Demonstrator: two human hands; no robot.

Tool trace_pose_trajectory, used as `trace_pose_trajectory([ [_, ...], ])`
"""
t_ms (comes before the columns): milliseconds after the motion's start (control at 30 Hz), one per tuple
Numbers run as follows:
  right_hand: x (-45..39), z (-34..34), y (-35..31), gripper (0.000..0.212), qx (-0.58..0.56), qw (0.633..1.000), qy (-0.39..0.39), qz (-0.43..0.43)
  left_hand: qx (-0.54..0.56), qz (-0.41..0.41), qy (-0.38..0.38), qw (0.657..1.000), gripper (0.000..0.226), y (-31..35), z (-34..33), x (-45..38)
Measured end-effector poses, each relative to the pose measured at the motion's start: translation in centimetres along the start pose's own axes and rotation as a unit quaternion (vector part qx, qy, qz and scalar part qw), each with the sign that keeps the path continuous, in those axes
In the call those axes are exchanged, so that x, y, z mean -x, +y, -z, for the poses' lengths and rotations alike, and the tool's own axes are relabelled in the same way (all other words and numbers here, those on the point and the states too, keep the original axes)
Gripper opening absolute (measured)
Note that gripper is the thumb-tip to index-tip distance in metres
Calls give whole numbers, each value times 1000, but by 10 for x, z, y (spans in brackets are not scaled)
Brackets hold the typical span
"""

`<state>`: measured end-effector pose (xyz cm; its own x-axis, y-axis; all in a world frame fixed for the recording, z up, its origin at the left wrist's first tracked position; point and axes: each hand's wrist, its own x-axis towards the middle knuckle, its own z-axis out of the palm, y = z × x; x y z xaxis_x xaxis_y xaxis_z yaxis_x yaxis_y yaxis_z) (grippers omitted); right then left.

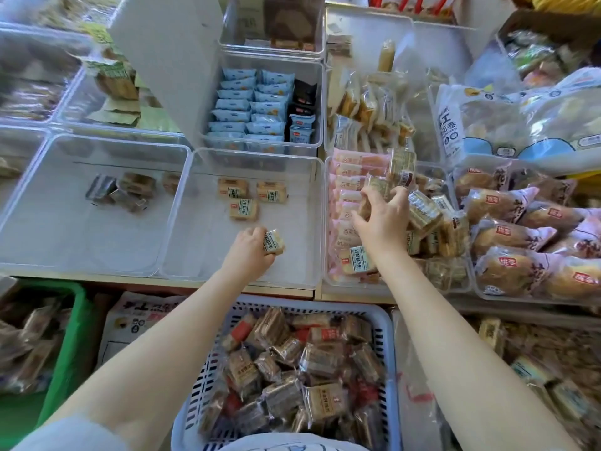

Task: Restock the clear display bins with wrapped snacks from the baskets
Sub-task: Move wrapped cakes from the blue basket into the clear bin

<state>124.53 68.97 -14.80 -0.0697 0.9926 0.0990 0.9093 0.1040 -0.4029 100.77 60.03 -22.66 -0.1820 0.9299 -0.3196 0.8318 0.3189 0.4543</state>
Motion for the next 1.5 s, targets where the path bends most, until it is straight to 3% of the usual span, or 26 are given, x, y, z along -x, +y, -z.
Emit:
trace_pose_trajectory([
  [100, 3, 3, -3, 24, -56, 997, 54, 17, -2, 7, -33, 999, 56, -1, 2, 0],
  [200, 17, 14, -12, 22, -163, 983, 84, 26, -36, -10, -57, 998, 79, 10, 15, 8],
  [333, 47, 36, -32, 49, -348, 935, -57, -27, 76, -145, 99, 982, 91, 43, 43, 31],
  [400, 59, 44, -40, 53, -390, 908, -149, -34, 96, -217, 111, 965, 90, 59, 55, 41],
  [467, 66, 46, -43, 55, -369, 902, -222, -9, 107, -238, 28, 965, 87, 70, 64, 47],
  [567, 71, 44, -44, 54, -350, 890, -292, 12, 181, -179, -153, 955, 73, 73, 71, 51],
  [633, 73, 42, -41, 54, -346, 886, -310, 5, 180, -167, -179, 953, 63, 72, 68, 53],
  [700, 73, 39, -34, 49, -334, 897, -289, 1, 180, -152, -164, 958, 56, 68, 62, 53],
  [767, 69, 36, -24, 40, -285, 933, -218, 1, 183, -111, -117, 970, 56, 62, 53, 51],
  [833, 63, 34, -9, 32, -168, 980, -105, 32, 166, -66, -51, 983, 57, 54, 45, 44],
  [900, 56, 29, 8, 32, -12, 997, -29, 71, 122, -48, 4, 991, 58, 49, 35, 35],
  [967, 52, 26, 18, 37, 90, 993, -35, 72, 87, -49, 34, 994, 58, 47, 24, 28],
  [1100, 48, 23, 22, 49, 189, 975, -105, 54, 16, -58, 44, 997, 51, 36, -1, 25],
  [1500, 39, 37, 24, 42, 201, 962, -144, 113, 26, 13, -46, 999, 63, 30, -6, 17],
])
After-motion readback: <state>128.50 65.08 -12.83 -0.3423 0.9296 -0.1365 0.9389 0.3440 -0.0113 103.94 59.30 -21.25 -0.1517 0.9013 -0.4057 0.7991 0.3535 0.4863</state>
